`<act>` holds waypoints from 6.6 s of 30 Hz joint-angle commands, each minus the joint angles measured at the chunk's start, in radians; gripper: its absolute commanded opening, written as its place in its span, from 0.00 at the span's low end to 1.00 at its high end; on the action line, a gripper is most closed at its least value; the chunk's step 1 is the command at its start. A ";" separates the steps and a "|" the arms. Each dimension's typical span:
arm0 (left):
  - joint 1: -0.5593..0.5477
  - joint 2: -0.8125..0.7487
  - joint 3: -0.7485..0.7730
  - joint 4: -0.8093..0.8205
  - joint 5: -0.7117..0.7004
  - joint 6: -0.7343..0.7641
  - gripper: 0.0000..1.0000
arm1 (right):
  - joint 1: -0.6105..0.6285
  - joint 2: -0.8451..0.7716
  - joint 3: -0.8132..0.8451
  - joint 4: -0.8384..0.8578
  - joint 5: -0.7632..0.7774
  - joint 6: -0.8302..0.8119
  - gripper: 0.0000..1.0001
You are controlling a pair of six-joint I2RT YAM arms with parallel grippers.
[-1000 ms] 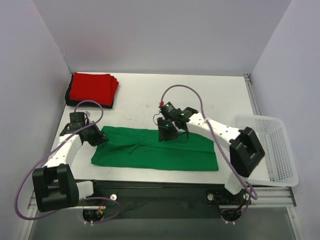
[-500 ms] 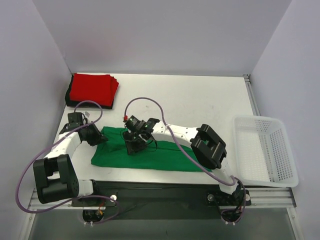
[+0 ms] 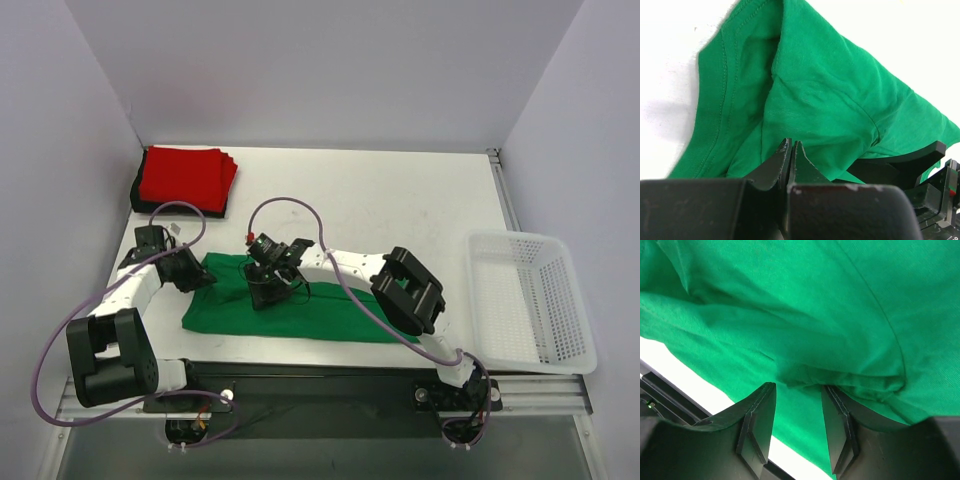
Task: Fold and stack the t-shirts
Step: Fold the other side of the tshirt into a rectangle, then rotate the tshirt 90 degrees, then grab the bottom of the folded rectangular tshirt with both arms
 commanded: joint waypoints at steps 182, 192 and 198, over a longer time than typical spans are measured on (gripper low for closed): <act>-0.678 0.819 1.495 -0.181 -0.208 0.017 0.72 | -0.176 -0.786 -0.764 -0.325 -0.027 0.232 0.43; -0.778 0.376 0.791 -0.122 -0.303 -0.001 0.69 | -0.141 -0.881 -0.902 -0.330 -0.090 0.214 0.39; -0.811 0.146 0.513 -0.142 -0.351 -0.055 0.69 | -0.123 -0.866 -0.927 -0.296 -0.104 0.229 0.40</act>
